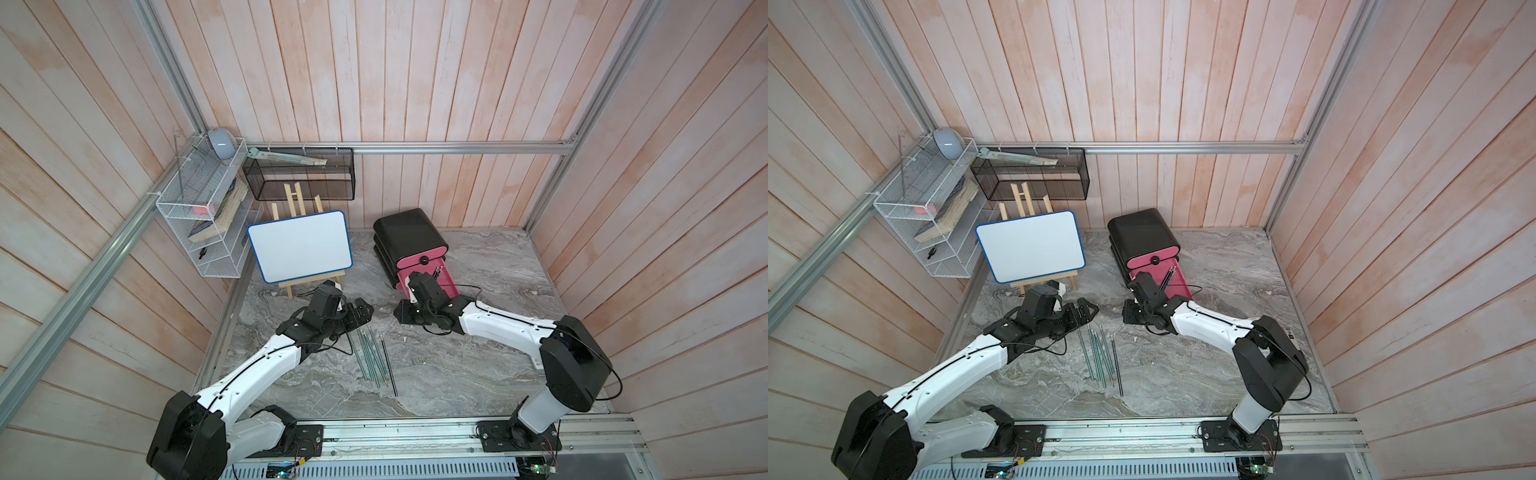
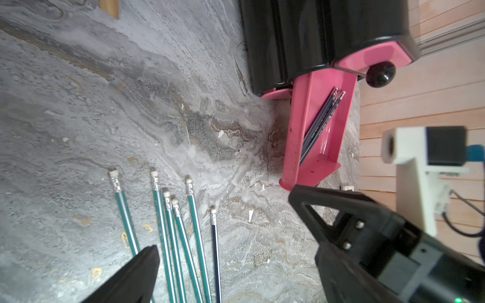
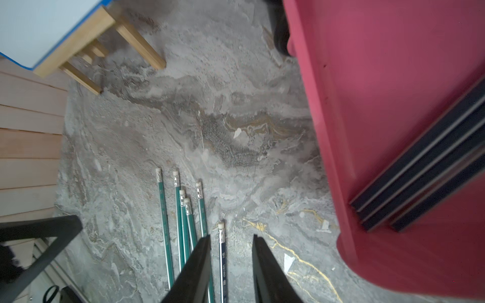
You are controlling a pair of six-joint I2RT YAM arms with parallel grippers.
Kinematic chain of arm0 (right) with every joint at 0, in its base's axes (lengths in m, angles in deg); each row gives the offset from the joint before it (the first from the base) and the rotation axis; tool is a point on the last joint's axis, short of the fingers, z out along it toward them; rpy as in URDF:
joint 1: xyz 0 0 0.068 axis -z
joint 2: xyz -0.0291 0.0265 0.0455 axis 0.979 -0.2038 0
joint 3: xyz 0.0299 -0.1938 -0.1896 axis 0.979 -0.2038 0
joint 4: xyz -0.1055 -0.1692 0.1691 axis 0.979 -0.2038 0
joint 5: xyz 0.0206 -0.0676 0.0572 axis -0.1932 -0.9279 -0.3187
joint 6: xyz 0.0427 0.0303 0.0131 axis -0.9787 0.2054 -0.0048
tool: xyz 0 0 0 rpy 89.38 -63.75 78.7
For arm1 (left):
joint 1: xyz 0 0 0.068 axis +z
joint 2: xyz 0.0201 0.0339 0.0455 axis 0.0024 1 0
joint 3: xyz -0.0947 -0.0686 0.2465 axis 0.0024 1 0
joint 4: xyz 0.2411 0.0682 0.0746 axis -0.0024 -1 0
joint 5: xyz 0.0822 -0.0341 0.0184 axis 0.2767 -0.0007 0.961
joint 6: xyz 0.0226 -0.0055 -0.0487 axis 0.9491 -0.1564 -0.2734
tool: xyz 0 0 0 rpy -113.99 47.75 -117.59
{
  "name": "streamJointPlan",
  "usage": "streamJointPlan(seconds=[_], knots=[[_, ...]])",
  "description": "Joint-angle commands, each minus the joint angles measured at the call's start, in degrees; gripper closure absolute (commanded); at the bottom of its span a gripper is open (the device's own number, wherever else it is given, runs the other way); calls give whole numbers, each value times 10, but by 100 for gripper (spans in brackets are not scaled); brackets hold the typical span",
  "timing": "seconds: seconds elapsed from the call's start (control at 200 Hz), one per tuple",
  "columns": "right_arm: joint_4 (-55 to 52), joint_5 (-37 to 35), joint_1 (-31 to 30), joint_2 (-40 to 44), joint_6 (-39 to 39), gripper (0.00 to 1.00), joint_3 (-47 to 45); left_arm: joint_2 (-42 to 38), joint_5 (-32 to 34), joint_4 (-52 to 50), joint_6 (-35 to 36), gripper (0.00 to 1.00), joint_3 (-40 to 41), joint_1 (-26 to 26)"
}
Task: Please place the pencils in the drawer according to their color
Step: Place the pencil in the drawer, then pick up the pencil from the center of the board.
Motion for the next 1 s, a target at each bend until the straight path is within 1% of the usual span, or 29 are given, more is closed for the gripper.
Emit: streamJointPlan(seconds=[0.0,0.155,0.355,0.605,0.995], knots=[[-37,-28,-24,-36,22,68,34,-14,-19,-6,2,0,16,20],[-70,-46,-58,-93,41,68,77,-26,-26,-7,7,0,22,39],[-102,-69,-79,-148,59,68,122,-33,-34,-2,8,0,28,45],[-115,-77,-84,-175,68,68,142,-42,-38,7,6,0,38,47],[-131,-87,-94,-200,82,70,149,-44,-47,21,4,0,49,49]])
